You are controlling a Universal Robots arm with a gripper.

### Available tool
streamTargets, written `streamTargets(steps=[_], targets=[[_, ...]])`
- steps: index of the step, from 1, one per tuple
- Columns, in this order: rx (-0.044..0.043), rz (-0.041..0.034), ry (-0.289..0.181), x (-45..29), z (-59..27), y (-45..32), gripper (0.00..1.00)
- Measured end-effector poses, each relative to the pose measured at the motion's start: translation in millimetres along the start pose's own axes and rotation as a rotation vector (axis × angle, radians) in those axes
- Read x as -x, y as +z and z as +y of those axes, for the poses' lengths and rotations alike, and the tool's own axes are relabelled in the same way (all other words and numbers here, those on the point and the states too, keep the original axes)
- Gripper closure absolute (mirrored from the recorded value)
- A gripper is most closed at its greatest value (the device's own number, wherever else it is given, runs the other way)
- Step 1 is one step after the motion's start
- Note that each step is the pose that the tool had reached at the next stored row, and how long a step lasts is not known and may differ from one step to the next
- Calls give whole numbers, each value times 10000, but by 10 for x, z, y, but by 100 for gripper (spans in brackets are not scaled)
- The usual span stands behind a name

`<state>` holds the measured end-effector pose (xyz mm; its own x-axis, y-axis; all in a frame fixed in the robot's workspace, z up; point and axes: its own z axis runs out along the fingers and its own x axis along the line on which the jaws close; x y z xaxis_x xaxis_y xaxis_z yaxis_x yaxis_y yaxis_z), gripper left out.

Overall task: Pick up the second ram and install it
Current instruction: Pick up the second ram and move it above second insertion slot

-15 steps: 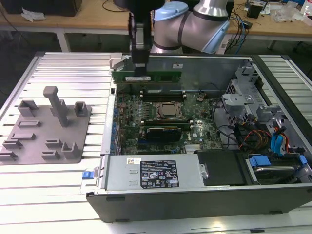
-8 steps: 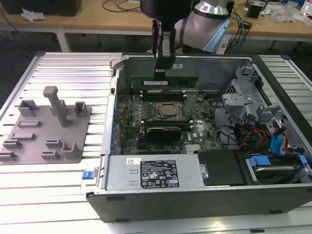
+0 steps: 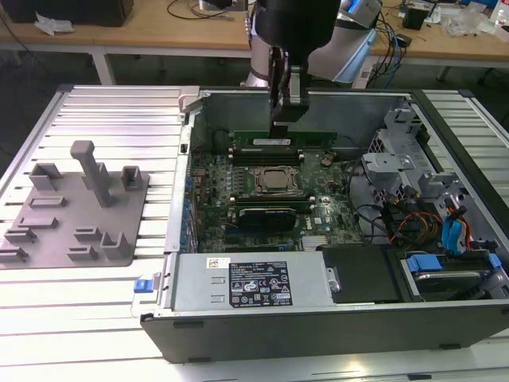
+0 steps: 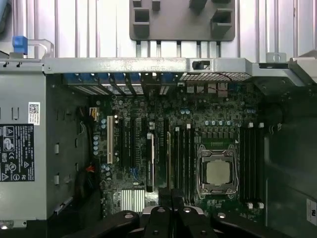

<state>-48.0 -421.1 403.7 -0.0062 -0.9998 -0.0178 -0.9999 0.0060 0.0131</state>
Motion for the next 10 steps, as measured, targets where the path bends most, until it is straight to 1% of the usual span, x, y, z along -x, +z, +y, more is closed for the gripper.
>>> streamTargets(steps=[7, 10], targets=[[0, -1, 1, 103, -62, 106, 91], [-1, -1, 0, 161, -86, 180, 91]])
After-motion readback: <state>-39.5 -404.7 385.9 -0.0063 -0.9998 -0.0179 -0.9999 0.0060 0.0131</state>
